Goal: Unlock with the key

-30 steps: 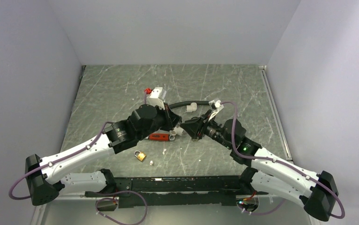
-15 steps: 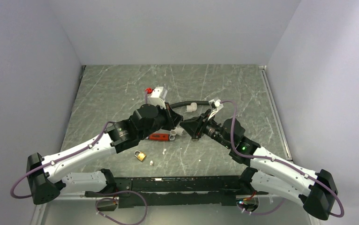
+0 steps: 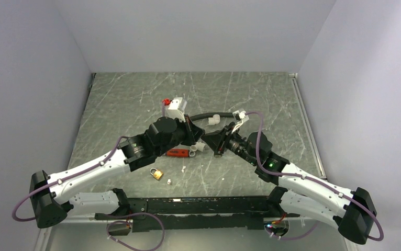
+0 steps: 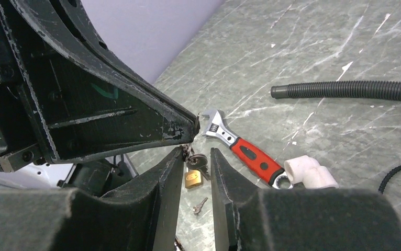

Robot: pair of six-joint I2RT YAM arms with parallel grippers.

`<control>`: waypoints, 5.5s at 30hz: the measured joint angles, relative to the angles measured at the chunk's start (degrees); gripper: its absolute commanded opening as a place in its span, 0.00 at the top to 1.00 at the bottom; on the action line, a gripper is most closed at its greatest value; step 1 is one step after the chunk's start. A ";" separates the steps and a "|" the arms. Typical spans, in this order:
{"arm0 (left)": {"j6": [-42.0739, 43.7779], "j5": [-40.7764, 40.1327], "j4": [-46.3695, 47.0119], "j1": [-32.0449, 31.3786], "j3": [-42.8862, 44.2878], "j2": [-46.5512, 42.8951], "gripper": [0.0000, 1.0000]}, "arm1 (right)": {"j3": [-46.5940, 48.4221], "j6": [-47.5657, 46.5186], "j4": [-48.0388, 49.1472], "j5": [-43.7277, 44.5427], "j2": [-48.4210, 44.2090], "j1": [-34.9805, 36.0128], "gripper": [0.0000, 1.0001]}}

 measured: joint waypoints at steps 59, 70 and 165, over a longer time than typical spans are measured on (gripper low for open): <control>15.04 2.84 -19.50 5.46 4.76 34.84 0.63 | 10.78 9.79 -42.07 29.24 0.48 0.00 0.48; 15.19 6.58 -19.17 5.40 4.92 34.93 0.59 | 10.67 9.79 -42.10 29.38 0.68 0.00 0.48; 9.46 21.64 1.27 11.21 -7.08 2.08 1.00 | 5.53 24.17 -11.21 12.59 10.60 0.00 0.79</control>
